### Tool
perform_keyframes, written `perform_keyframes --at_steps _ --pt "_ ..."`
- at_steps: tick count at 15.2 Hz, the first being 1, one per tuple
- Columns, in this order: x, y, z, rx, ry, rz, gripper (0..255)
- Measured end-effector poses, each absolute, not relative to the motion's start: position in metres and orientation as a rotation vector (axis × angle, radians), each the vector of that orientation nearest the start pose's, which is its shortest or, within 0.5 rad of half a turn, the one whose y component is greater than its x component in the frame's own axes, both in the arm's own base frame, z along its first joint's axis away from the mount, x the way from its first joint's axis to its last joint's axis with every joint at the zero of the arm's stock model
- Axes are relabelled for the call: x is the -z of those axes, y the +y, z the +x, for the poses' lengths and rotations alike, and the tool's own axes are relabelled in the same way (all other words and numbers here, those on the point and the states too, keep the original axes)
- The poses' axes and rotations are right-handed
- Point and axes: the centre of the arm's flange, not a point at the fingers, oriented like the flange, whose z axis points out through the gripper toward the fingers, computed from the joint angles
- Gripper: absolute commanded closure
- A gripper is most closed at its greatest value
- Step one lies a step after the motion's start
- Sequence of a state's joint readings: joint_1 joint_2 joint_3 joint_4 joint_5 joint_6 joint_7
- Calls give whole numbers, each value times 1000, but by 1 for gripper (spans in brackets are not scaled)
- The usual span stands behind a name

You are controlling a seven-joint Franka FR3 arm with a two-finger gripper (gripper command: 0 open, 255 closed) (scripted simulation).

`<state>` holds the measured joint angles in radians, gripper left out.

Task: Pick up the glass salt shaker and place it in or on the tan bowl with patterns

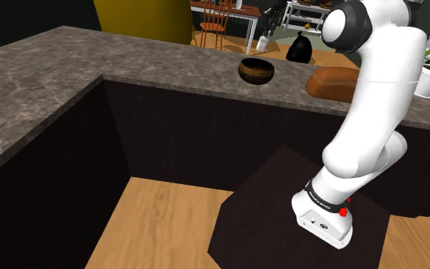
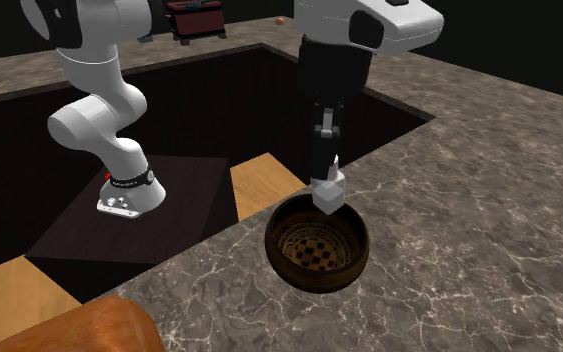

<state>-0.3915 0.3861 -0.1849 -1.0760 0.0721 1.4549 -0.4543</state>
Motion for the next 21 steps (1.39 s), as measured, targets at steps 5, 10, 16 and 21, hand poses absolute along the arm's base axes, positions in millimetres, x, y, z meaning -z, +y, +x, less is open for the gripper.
perform_keyframes --at_steps 5,10,16,21 --pt "-586 -325 567 0 158 -3135 255" --pt "-559 -324 567 0 157 -3135 255" --pt "-551 -324 568 0 158 -3135 255" --pt "-551 -324 568 1 158 -3135 0"
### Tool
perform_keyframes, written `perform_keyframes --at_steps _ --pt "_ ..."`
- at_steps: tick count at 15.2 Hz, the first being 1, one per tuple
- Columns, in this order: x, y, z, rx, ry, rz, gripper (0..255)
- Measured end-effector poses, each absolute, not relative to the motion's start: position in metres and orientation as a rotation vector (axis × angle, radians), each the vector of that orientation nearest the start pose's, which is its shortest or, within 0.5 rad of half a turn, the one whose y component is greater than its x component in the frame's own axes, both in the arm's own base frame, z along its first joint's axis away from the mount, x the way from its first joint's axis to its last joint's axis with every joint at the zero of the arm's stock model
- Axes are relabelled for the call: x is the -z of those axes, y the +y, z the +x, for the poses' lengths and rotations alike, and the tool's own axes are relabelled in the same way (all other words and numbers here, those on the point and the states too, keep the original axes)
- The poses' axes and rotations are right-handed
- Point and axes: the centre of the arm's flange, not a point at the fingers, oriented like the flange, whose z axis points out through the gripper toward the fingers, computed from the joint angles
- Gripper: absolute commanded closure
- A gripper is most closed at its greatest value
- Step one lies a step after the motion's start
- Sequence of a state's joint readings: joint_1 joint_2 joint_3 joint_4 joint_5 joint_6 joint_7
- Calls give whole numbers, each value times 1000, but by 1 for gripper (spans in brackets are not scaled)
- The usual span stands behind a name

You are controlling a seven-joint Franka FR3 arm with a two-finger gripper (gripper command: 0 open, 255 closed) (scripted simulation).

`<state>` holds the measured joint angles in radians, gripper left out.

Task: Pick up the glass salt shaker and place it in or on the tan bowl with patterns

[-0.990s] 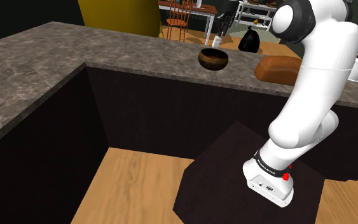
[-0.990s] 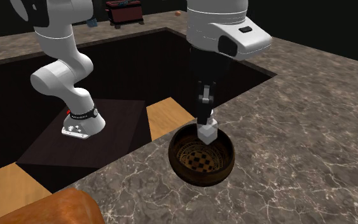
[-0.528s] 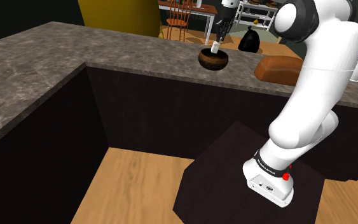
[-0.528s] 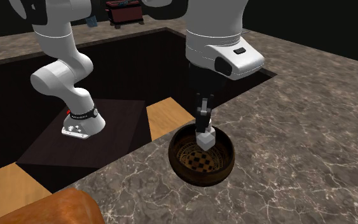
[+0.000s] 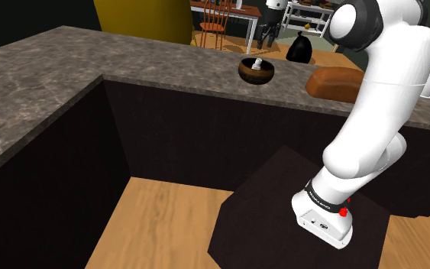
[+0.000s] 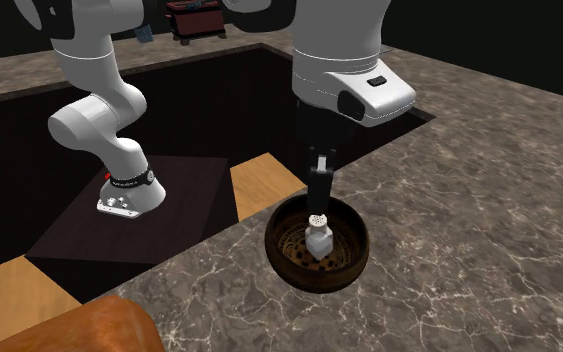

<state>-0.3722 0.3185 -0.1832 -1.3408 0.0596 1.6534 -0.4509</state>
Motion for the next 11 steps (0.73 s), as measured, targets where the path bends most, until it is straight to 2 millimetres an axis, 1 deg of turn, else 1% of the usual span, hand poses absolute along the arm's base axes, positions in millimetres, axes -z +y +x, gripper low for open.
perform_keyframes --at_steps 4,5,8,9,11 --pt "-551 -324 568 1 158 -3135 0" --pt "-557 -324 568 1 158 -3135 0" --pt "-590 -322 569 3 158 -3136 0" --pt "-596 -324 567 3 157 -3136 0" --pt "-600 -324 567 2 158 -3135 0"
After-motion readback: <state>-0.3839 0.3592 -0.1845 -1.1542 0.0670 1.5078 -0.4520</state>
